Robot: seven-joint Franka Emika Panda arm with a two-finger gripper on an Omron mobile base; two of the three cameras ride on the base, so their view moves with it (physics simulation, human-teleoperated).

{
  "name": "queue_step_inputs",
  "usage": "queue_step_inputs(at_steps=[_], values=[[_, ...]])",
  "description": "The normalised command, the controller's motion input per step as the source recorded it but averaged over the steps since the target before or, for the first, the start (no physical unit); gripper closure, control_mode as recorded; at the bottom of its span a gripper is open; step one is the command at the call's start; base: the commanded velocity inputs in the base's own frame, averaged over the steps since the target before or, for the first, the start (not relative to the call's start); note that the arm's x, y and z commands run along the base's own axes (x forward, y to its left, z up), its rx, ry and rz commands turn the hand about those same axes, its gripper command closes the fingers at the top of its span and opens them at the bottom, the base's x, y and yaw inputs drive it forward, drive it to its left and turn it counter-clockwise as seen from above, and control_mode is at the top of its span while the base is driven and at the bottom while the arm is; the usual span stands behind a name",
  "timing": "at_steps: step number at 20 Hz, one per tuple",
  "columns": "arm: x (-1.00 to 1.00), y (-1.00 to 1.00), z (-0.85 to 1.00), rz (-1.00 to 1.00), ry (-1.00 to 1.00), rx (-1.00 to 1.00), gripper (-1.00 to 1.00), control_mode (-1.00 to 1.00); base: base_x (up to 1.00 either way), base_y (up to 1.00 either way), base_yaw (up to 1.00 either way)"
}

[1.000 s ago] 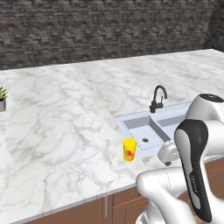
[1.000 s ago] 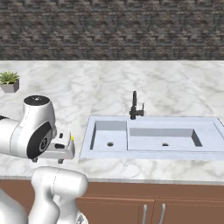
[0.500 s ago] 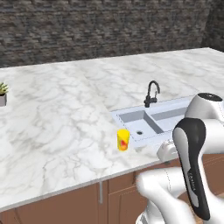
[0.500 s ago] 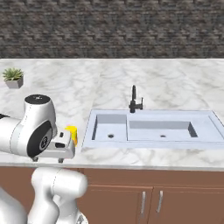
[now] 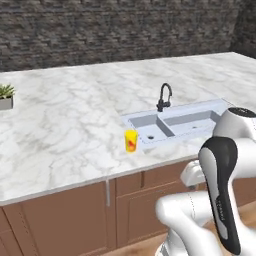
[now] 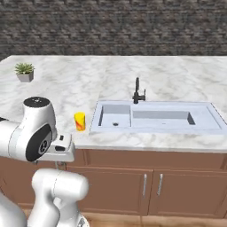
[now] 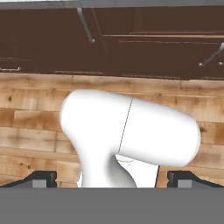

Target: Pick the cup and bowl from the counter and place them on the counter next to the sink.

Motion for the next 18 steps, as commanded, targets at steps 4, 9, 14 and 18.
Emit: queue_step_inputs(at_steps=[4,9,14,18], values=[[0.0,0.0,0.0,0.0,0.0,0.0,-1.0,1.0,-0.11,0.11,0.56],[0.0,0.0,0.0,0.0,0.0,0.0,-1.0,1.0,0.0,0.22,0.78],[0.0,0.0,0.0,0.0,0.0,0.0,-1.0,1.0,-0.01,0.16,0.79],[0.0,0.0,0.0,0.0,0.0,0.0,-1.0,1.0,-0.09,0.0,0.73]])
